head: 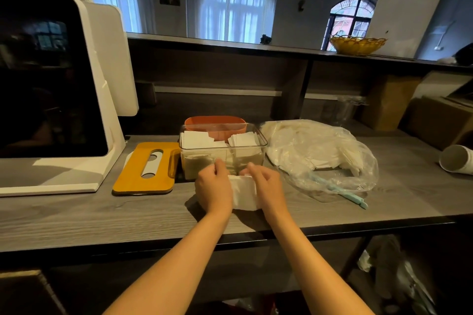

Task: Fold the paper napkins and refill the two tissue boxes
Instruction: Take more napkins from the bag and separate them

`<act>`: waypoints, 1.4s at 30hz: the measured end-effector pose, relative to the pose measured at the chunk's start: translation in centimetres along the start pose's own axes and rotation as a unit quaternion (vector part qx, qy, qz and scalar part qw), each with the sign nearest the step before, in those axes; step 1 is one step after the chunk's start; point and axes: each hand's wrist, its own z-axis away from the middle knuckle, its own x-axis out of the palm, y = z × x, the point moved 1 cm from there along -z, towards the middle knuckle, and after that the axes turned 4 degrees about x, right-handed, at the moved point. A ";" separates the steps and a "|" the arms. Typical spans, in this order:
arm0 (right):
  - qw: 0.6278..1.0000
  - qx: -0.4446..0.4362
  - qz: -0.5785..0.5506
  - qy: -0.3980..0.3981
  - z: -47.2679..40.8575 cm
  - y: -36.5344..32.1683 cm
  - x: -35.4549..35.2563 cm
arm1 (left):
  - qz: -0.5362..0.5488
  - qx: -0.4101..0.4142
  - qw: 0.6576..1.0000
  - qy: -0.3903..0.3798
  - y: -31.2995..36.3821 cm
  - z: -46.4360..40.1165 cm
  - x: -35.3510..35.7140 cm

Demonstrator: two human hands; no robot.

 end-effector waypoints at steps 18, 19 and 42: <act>0.973 0.112 -0.203 -0.001 0.1 -0.4 -0.4 | 0.028 -0.084 0.920 -0.382 0.7 -0.7 -3.6; 0.968 0.122 -0.218 -0.001 0.1 -0.6 -0.4 | 0.049 -0.109 0.914 -0.388 1.1 -0.6 -3.7; 0.990 0.130 0.047 0.001 -7.4 -11.0 3.1 | 0.023 -0.007 0.963 -0.269 9.4 -8.5 -3.6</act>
